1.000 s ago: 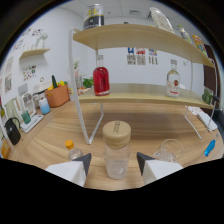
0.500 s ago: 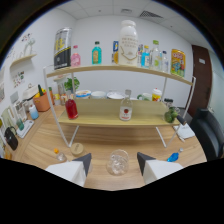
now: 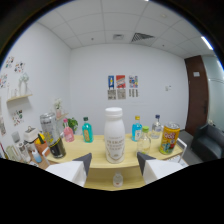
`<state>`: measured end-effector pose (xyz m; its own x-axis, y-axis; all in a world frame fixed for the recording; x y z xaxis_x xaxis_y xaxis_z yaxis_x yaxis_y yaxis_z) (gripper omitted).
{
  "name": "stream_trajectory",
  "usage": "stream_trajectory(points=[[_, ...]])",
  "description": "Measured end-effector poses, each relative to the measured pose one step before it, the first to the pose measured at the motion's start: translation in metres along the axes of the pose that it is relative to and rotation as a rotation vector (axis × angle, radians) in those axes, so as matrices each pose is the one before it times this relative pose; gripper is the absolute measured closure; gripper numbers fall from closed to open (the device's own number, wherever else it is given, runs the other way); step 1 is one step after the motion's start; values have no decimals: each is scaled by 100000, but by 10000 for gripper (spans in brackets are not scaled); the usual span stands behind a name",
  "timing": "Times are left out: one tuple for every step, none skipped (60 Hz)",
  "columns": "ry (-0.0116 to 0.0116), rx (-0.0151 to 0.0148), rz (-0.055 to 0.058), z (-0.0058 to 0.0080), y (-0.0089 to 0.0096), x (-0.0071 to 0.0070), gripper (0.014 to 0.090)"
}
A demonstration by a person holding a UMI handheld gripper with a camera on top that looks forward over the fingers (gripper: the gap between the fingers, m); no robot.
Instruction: Make me a cup of Mount Fuji.
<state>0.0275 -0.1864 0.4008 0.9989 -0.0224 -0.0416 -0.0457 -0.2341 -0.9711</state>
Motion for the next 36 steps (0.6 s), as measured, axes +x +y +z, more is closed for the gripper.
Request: stream_trajectory(points=[[101, 1574, -404, 471, -457, 10, 192], [-21, 1642, -409, 468, -407, 2, 192], [-41, 1523, -390, 477, -321, 2, 195], [62, 1169, -427, 547, -239, 37, 195], [126, 879, -391, 531, -143, 39, 198], [27, 611, -215, 565, -95, 27, 199], [-158, 418, 5, 540, -19, -26, 199], [-247, 188, 82, 513, 10, -43, 202], [-265, 146, 38, 488, 32, -42, 210], [-284, 511, -123, 468, 49, 16, 219], [-242, 72, -136, 436, 26, -66, 239], [-101, 107, -148, 481, 51, 5, 269], [121, -228, -191, 425, 141, 64, 299], [379, -304, -158, 382, 114, 86, 324], [422, -111, -120, 361, 96, 134, 335], [445, 176, 4, 321, 47, 113, 345], [247, 342, 49, 327, -1, 73, 348], [-37, 179, 99, 278, 21, -2, 360], [-211, 142, 118, 333, 67, 6, 380], [-214, 169, 112, 203, -6, -61, 414], [160, 246, 98, 134, -62, 36, 455], [488, 289, 51, 145, -38, 113, 500], [-30, 227, 25, 105, -47, -24, 527], [-287, 108, 195, 39, -28, -121, 537], [133, -200, 130, 16, 34, -12, 537], [285, -52, 13, 14, 7, 21, 536], [214, 77, -189, 12, -3, 2, 539], [20, 113, -266, 49, -21, 33, 539], [104, -30, -170, -17, 22, -14, 539], [14, -69, -134, -19, -4, -16, 541], [-144, -140, 9, -11, -8, 1, 544], [-146, -253, 88, 1, 3, -7, 546], [-176, -229, 295, -38, 5, 11, 550], [-140, -203, 369, -24, 12, 13, 551], [-40, -217, 281, -54, 6, 5, 556], [-54, -321, 178, -71, 24, -1, 558]])
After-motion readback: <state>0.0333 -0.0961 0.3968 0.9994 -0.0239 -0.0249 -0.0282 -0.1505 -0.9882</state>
